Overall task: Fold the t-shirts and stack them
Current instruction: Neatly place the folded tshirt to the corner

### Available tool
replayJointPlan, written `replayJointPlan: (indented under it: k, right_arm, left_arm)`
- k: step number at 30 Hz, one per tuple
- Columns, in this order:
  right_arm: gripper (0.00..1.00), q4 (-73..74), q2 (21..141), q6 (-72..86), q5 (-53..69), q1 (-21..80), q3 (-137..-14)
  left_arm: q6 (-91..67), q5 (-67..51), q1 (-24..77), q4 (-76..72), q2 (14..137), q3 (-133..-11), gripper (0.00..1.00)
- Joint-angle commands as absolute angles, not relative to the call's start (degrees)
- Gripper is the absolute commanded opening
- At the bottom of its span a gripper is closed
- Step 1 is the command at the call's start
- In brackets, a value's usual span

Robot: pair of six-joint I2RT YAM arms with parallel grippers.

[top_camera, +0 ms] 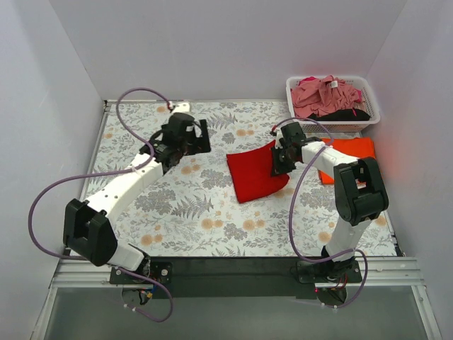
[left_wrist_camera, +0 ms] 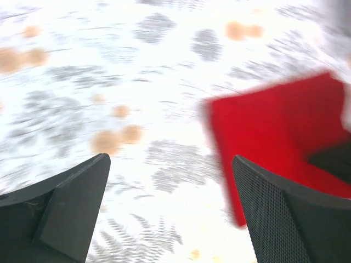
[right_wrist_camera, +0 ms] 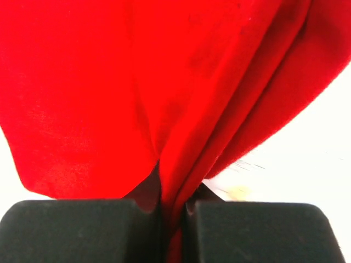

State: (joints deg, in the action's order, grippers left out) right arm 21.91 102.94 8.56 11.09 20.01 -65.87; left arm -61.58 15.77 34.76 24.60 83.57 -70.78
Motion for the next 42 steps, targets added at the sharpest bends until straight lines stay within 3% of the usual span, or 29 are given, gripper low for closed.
replayJointPlan:
  k: [1, 8, 22, 42]
  right_arm:
    - [0.01, 30.4, 99.7, 0.3, 1.6, 17.3, -68.8]
    - [0.01, 32.2, 95.7, -3.6, -8.7, 11.1, -69.3]
    - [0.01, 34.0, 94.2, -8.5, -23.0, 7.6, -73.0]
    - [0.01, 36.3, 93.2, -7.5, -24.3, 4.5, -80.1]
  left_arm:
    - [-64.4, 13.8, 27.1, 35.1, 80.2, -68.7, 0.93]
    - [-67.3, 9.4, 13.6, 30.8, 77.9, -55.1, 0.98]
    - [-67.8, 10.6, 12.7, 30.1, 74.4, -53.8, 0.98]
    - [-67.1, 7.9, 12.7, 30.0, 75.0, -54.0, 0.98]
